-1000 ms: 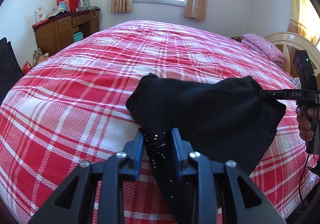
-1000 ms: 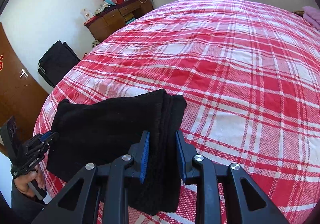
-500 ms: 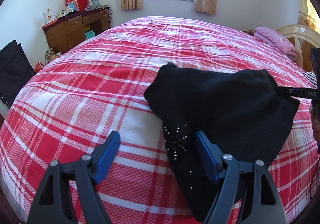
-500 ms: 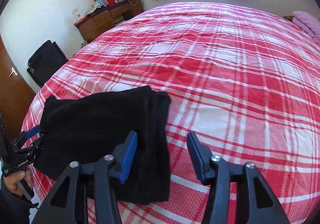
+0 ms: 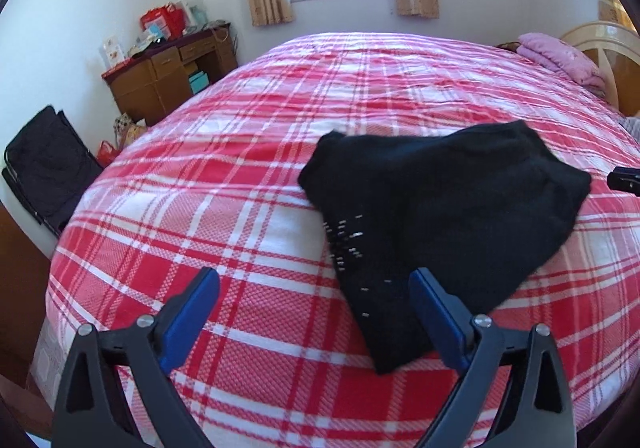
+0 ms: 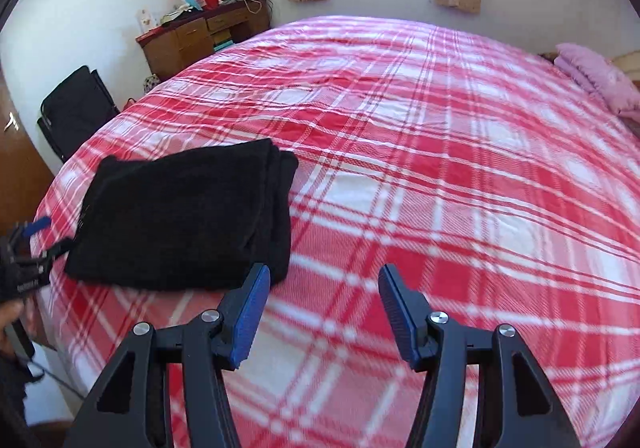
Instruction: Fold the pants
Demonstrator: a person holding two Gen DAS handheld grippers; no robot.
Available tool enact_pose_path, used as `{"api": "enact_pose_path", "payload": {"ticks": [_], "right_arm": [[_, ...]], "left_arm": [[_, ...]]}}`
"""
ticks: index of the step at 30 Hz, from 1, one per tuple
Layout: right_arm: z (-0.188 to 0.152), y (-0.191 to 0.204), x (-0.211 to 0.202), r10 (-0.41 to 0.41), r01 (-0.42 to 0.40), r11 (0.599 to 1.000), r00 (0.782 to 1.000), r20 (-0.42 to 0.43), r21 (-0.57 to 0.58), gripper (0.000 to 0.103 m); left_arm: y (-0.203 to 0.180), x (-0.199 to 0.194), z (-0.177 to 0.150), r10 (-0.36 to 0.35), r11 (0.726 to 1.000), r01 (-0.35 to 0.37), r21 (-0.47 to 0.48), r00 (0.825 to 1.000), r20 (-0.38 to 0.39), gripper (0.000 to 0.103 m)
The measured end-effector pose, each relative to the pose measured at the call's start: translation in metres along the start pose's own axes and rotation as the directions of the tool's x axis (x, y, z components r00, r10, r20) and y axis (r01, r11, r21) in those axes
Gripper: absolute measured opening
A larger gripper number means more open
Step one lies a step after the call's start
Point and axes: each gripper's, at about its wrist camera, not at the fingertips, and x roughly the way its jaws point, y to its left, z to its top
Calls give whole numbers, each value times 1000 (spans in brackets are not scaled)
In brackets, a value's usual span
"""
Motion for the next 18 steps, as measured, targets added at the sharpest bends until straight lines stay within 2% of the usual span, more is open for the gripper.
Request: {"api": "enact_pose_path", "payload": {"ticks": [8, 12, 15, 18], "right_arm": [[-25, 8, -78, -4, 8, 999, 993, 116, -35, 63], [-23, 13, -107, -40, 52, 997, 982, 183, -60, 64], [-26, 11, -127, -17, 26, 999, 976, 218, -38, 65], [-28, 12, -137, -25, 35, 999, 971, 238, -38, 66]], "left_arm": [[-30, -55, 9, -64, 997, 61, 41, 994, 88, 98], [-41, -81, 15, -85, 995, 77, 61, 986, 144, 98], [-47, -96, 19, -107, 993, 95, 72, 977, 185, 100], [-51, -107, 21, -122, 991, 106, 83, 968, 220, 101]]}}
